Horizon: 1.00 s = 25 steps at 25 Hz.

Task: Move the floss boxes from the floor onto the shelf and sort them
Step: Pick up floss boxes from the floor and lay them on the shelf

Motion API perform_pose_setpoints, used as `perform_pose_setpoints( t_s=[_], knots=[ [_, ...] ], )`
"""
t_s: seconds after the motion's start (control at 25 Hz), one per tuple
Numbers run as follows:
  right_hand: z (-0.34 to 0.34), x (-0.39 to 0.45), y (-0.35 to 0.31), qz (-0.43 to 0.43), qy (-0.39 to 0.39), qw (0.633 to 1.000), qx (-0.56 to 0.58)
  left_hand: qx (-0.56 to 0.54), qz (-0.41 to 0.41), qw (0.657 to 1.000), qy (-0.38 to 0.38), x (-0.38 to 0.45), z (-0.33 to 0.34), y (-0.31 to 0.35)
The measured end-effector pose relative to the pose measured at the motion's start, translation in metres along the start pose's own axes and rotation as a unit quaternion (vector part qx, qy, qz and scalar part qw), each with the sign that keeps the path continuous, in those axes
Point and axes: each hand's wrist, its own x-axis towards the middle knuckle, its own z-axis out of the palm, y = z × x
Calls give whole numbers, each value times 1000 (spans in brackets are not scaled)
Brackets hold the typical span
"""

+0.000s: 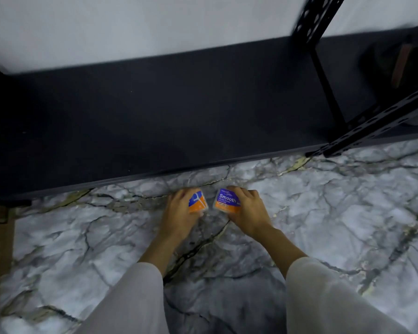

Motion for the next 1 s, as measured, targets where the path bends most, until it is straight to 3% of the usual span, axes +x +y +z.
perform_pose_setpoints(
  t_s=[0.44,0.76,1.0],
  knots=[
    [-21,-8,-22,5,-19,999,25,-12,13,999,-27,-9,-29,15],
    [-120,-68,-93,-15,-11,999,27,100,49,994,12,-69,-127,100],
    [-220,-142,-150,-66,-5,997,-50,147,85,985,21,-144,-216,177]
  ],
)
